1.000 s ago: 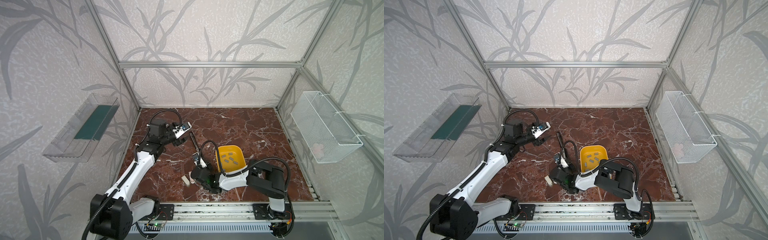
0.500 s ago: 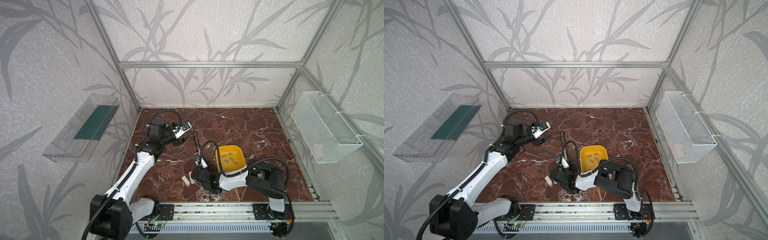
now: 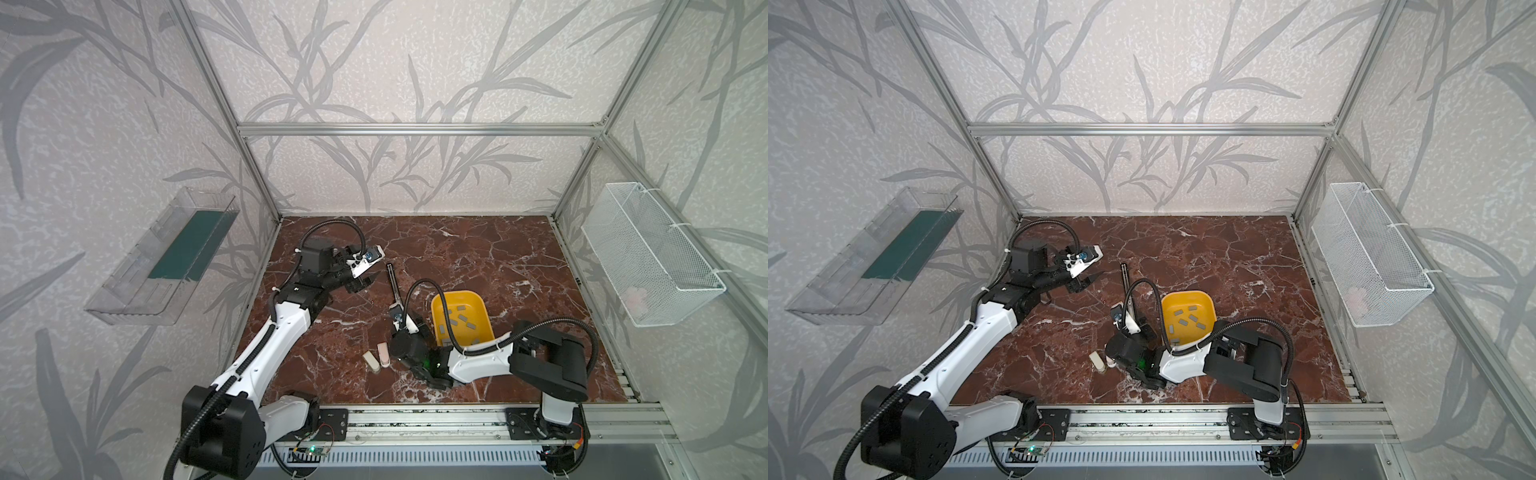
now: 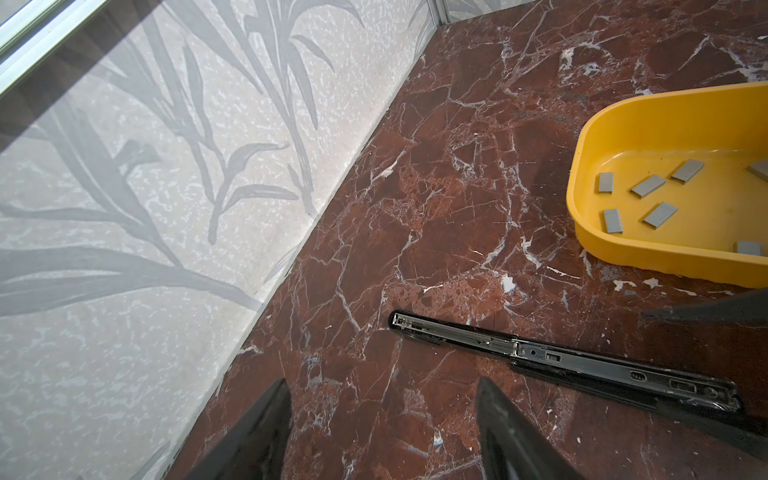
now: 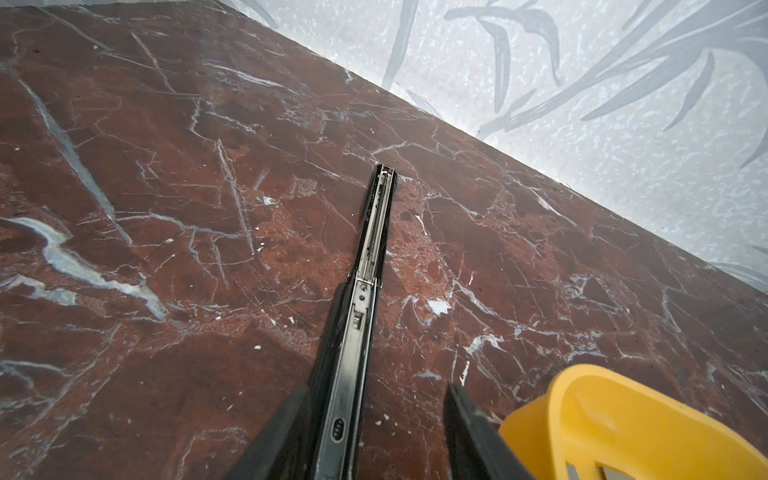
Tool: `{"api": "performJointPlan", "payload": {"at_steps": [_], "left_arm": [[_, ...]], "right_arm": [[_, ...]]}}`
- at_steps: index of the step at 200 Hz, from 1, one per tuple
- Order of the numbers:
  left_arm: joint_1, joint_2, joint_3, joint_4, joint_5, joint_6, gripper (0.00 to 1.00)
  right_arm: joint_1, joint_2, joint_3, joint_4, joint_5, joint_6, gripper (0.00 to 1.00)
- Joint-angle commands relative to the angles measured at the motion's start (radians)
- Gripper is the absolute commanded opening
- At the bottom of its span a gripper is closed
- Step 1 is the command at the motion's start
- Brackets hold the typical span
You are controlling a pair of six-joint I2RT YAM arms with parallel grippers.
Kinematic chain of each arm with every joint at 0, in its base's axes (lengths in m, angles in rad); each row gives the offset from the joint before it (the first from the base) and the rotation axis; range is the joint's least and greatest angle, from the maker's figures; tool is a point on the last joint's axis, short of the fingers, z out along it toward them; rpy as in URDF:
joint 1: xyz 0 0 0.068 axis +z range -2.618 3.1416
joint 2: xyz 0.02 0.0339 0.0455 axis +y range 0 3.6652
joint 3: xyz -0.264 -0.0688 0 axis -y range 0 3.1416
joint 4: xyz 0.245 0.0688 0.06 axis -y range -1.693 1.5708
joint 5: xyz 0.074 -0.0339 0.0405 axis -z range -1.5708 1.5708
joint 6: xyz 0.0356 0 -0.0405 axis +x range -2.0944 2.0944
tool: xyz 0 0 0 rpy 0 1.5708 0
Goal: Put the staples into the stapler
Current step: 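Lower the opened black stapler flat onto the table beside the tray with the right gripper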
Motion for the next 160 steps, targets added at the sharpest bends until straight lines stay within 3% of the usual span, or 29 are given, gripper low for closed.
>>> {"api": "performJointPlan", "payload": {"at_steps": [1,83,93,105,160], "left_arm": [[-0.006,0.001,0.001,-0.016,0.011,0.024,0.71],[-0.008,-0.004,-0.002,-0.02,0.008,0.032,0.71],[-0.008,-0.002,0.0,-0.021,0.008,0.033,0.71],[-0.008,0.0,0.0,-0.022,0.007,0.035,0.71],[-0.015,-0.008,-0.002,-0.023,0.013,0.034,0.71]], "right_arm": [[-0.002,0.008,0.006,-0.018,0.036,0.002,0.54],[-0.004,0.066,0.065,-0.081,-0.003,0.001,0.57],[-0.005,0.077,0.081,-0.101,-0.003,-0.006,0.59],[-0.008,0.088,0.093,-0.121,0.006,-0.001,0.69],[-0.056,0.107,0.136,-0.319,0.008,0.148,0.71]]}}
